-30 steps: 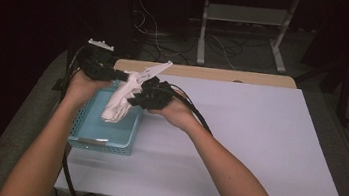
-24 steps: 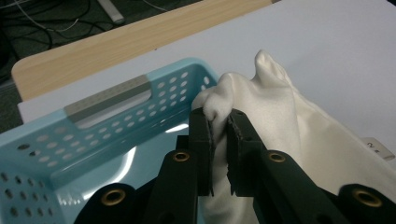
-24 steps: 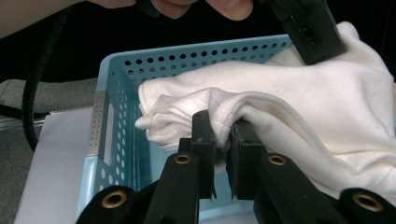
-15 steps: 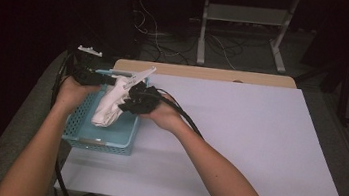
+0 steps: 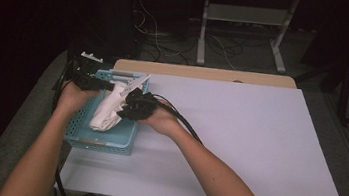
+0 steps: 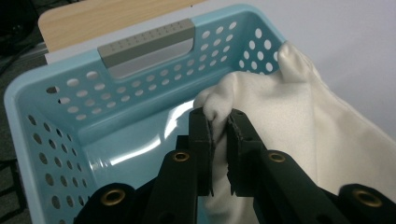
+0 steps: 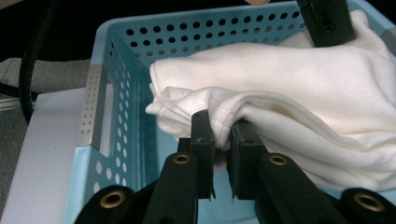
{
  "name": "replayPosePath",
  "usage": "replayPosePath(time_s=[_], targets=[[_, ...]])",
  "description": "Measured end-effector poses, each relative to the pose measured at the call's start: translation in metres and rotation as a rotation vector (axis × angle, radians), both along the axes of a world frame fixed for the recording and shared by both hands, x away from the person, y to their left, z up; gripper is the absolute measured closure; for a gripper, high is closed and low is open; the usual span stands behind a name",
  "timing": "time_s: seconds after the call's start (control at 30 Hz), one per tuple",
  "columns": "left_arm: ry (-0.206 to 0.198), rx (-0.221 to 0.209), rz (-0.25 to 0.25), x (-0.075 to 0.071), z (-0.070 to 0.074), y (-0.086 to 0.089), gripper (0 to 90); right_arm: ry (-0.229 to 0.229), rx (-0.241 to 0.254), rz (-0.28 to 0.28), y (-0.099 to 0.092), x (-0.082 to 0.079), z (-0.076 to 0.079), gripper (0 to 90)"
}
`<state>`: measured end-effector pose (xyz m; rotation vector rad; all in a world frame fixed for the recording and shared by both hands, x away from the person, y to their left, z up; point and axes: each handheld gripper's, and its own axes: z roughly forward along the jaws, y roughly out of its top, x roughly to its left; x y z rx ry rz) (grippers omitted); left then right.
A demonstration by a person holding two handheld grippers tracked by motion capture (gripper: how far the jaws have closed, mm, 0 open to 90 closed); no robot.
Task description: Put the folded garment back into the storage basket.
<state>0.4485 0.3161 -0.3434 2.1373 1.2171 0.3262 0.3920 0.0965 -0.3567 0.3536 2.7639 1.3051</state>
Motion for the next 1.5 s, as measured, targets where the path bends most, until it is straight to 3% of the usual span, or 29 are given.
replayPosePath(time_s=[0.2,0.4,0.6,0.67,0.77,1.23,1.37,1.5], targets=[[0.021,0.004,-0.002,0.002,-0.009,-0.003,80.4,0.015,-0.017,0.005,-0.002,-0.002,-0.009,78.6],[0.057,-0.014,-0.023,0.005,-0.023,-0.007,80.3,0.038,-0.023,0.036,-0.008,-0.004,-0.013,61.1],[0.056,-0.008,-0.025,0.008,-0.028,-0.012,80.2,0.023,0.008,-0.010,-0.016,-0.002,-0.005,50.4],[0.047,0.019,-0.024,0.010,-0.028,-0.012,80.1,0.025,0.029,-0.031,-0.020,0.001,-0.001,47.3],[0.038,0.048,-0.015,0.013,-0.032,-0.008,80.0,0.034,0.056,-0.051,-0.026,0.003,0.003,45.0],[0.020,0.091,0.026,0.021,-0.042,0.003,78.8,0.025,0.053,-0.079,-0.039,0.006,0.006,42.4],[0.005,0.079,0.048,0.022,-0.041,0.005,73.6,0.023,0.053,-0.084,-0.040,0.007,0.005,42.0],[-0.010,0.056,0.072,0.021,-0.039,0.005,49.6,0.027,0.054,-0.091,-0.043,0.008,0.006,41.2]])
